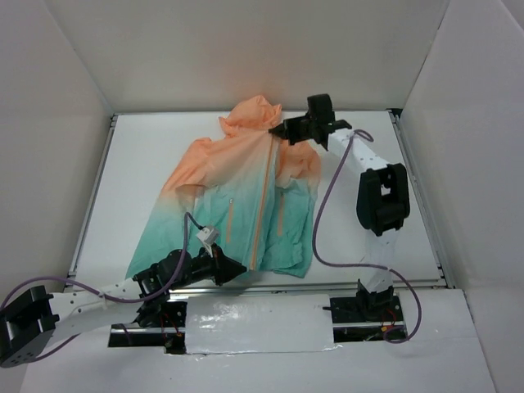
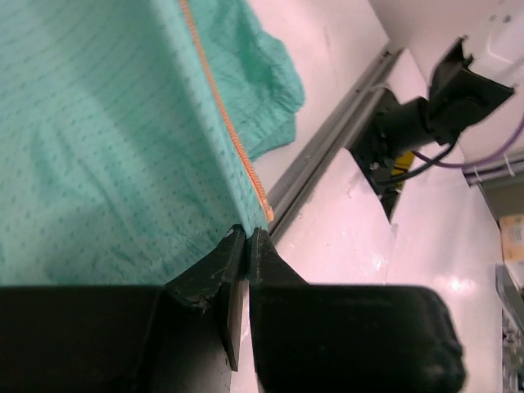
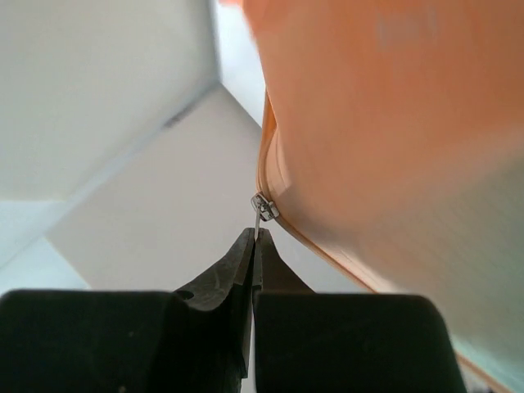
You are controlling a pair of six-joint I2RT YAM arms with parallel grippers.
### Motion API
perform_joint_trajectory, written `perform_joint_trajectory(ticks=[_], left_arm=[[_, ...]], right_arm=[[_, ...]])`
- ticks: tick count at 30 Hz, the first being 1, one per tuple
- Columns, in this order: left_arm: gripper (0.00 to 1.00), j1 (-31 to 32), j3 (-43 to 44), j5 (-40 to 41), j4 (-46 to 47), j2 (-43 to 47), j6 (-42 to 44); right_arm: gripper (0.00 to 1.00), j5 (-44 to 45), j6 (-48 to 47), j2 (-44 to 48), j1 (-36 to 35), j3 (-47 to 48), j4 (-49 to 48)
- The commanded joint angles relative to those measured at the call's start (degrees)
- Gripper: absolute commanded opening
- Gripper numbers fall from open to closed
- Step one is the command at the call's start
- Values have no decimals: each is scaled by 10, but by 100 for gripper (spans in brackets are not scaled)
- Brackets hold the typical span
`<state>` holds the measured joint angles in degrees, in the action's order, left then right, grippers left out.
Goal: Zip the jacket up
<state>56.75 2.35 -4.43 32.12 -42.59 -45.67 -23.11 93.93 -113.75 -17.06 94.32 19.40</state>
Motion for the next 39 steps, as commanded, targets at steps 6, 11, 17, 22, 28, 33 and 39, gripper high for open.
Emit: perform_joint_trajectory(ticks=[6, 11, 17, 22, 28, 33, 39], left_arm=[[0, 26, -15, 91, -72, -14, -56], [0, 26, -52, 158, -94, -5, -102], [0, 27, -57, 180, -80, -43, -101], [0, 27, -40, 175, -44, -107, -93], [36, 27, 15, 153, -56, -160, -80], [99, 27, 89, 202, -207, -114, -86], [99, 23, 241, 388, -501, -10, -135]], right_arm=[[0, -37, -114, -115, 148, 219, -194], [0, -83, -117, -149, 222, 354, -268], [0, -105, -174, -162, 241, 444, -261], [0, -93, -221, -145, 242, 435, -240], [66, -123, -251, -126, 242, 382, -263], [100, -93, -308, -108, 242, 413, -171], [100, -31, -411, 9, 238, 409, 4]])
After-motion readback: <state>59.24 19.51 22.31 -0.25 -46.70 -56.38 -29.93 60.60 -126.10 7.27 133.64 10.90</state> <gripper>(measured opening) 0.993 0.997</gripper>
